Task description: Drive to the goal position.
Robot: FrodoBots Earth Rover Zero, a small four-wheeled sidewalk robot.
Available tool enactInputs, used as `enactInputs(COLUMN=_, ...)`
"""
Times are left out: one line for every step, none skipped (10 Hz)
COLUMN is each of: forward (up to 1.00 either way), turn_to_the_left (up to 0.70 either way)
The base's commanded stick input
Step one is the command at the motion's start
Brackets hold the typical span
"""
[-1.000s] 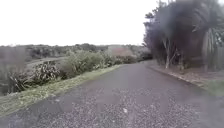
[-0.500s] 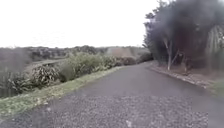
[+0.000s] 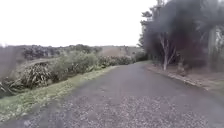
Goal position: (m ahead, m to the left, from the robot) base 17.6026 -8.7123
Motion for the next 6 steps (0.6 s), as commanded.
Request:
enactInputs(forward=0.70, turn_to_the_left=0.00)
enactInputs(forward=0.70, turn_to_the_left=0.00)
enactInputs(forward=0.70, turn_to_the_left=0.00)
enactInputs(forward=0.70, turn_to_the_left=0.00)
enactInputs(forward=0.70, turn_to_the_left=0.00)
enactInputs(forward=0.70, turn_to_the_left=0.00)
